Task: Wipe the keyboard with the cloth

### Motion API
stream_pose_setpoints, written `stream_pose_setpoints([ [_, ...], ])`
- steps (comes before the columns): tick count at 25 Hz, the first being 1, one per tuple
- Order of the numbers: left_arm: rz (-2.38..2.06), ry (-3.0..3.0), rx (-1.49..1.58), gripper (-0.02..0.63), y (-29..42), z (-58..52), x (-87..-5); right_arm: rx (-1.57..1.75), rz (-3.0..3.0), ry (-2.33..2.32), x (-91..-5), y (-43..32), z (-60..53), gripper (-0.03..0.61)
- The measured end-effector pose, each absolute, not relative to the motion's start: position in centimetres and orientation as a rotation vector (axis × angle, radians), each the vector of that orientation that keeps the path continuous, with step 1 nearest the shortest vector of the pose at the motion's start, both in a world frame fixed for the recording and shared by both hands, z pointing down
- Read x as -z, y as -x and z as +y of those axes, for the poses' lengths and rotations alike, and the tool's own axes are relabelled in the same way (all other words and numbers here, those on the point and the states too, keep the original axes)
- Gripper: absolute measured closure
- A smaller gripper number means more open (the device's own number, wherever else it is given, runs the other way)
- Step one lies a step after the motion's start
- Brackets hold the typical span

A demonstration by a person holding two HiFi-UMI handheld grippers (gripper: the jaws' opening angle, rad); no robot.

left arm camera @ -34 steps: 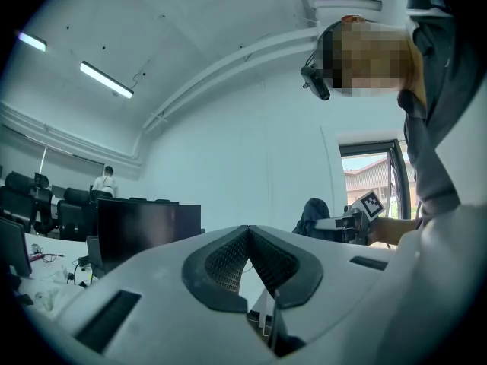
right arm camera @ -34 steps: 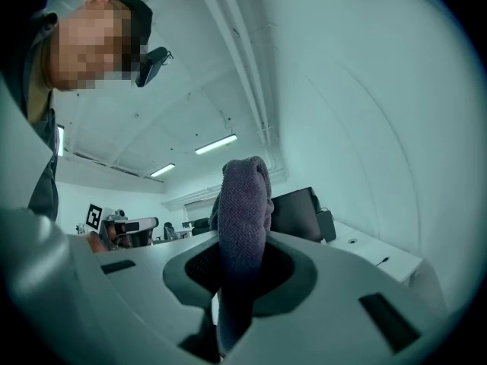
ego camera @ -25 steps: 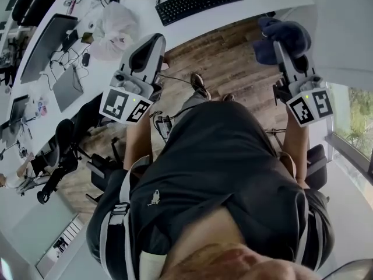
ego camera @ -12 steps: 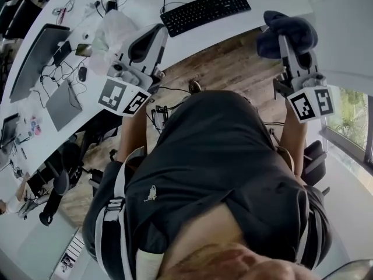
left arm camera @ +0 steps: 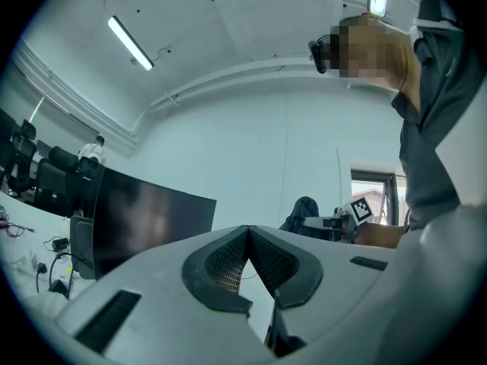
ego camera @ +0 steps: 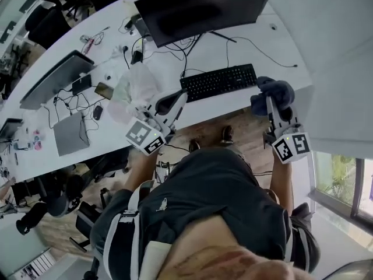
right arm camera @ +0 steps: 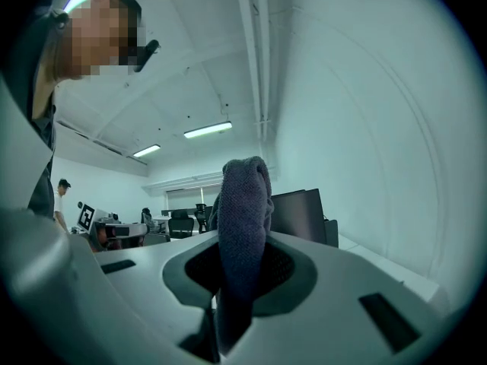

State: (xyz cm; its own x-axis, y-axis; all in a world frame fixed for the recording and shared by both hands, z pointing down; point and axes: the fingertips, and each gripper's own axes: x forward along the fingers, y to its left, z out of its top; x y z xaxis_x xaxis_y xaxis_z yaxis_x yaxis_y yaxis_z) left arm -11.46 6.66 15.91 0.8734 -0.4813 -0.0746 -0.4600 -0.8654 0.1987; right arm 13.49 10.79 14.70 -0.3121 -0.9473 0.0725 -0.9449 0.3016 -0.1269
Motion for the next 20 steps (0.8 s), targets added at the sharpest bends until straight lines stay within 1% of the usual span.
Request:
stream_pose_setpoints([
  [7,-0.932,-2.83,0.176,0.609,10.0,2.6,-15.7,0.255,2.611,1.691,-16.1,-15.4,3.7,0.517],
  [10,-0.994,-2.81,0.143,0.609,8.4,1.6,-15.6,0.298,2.655,1.647,-17.0,-16.4,1.5,0.517],
  [20,-1.237,-2.665,0.11,0.609,1.8,-1.6,-19.5,0.438,2.78,1.472,-23.7,-23.0,-6.1,0.517],
])
